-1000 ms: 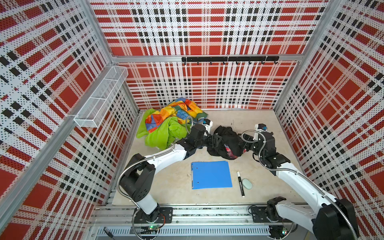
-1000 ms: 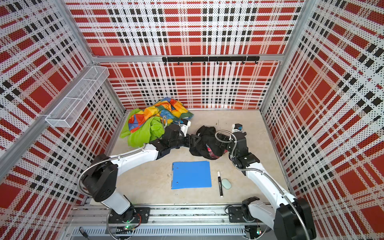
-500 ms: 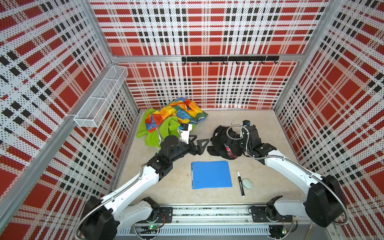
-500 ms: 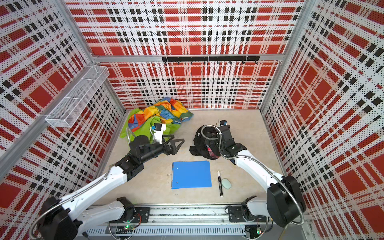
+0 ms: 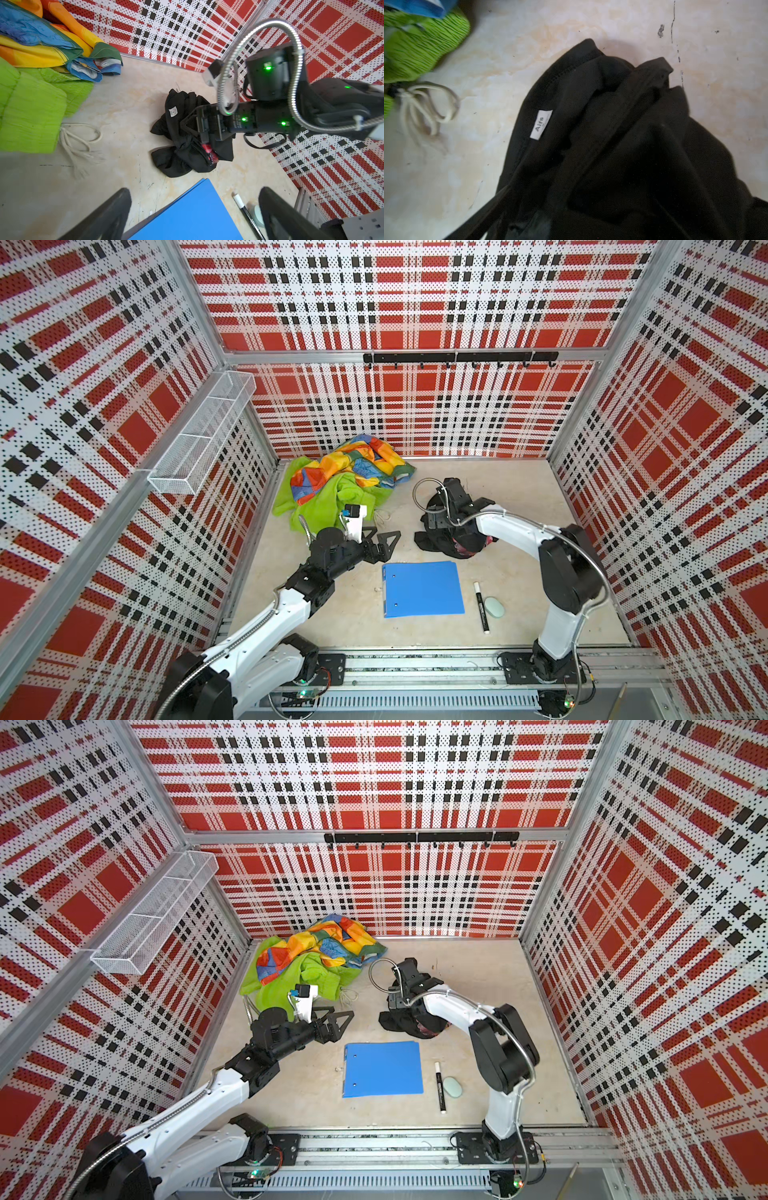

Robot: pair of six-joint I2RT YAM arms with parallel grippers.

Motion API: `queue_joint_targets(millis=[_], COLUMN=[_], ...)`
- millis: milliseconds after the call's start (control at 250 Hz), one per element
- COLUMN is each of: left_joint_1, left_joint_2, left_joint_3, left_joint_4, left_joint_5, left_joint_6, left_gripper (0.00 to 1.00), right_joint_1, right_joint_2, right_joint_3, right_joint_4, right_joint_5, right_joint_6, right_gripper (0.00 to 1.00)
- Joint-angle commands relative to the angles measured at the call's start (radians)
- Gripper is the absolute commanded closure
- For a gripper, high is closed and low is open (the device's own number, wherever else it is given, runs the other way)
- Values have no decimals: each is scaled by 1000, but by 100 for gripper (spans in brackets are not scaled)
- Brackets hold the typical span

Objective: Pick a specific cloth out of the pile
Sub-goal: 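Drag the black t-shirt with the right gripper to the far corner away from the pile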

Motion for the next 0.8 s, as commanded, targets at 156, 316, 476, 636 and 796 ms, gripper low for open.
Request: queue_joint_targets(millis=[156,316,476,636,796], left_joint_1=[3,3,1,1,2], left_joint_2=[20,28,25,15,11], left_joint_3=[-59,-76,-75,-89,-100], left_joint_4=[145,172,172,173,172], left_joint_5=[43,41,42,34,31], left_joint_6=[-60,-66,-68,-70,-76], left_gripper=[1,1,1,1,1], right_joint_1=[-1,0,-19,-53,-133], right_joint_2=[63,88,120,135,147], right_joint_3=[-35,-71,-82,-73,-38], right_joint_4=[-39,-57,-52,-40,-47], right_joint_5=[-2,46,69,72,80], right_joint_6=[-96,-115,-106,-121,-179], right_gripper=[0,2,24,46,47])
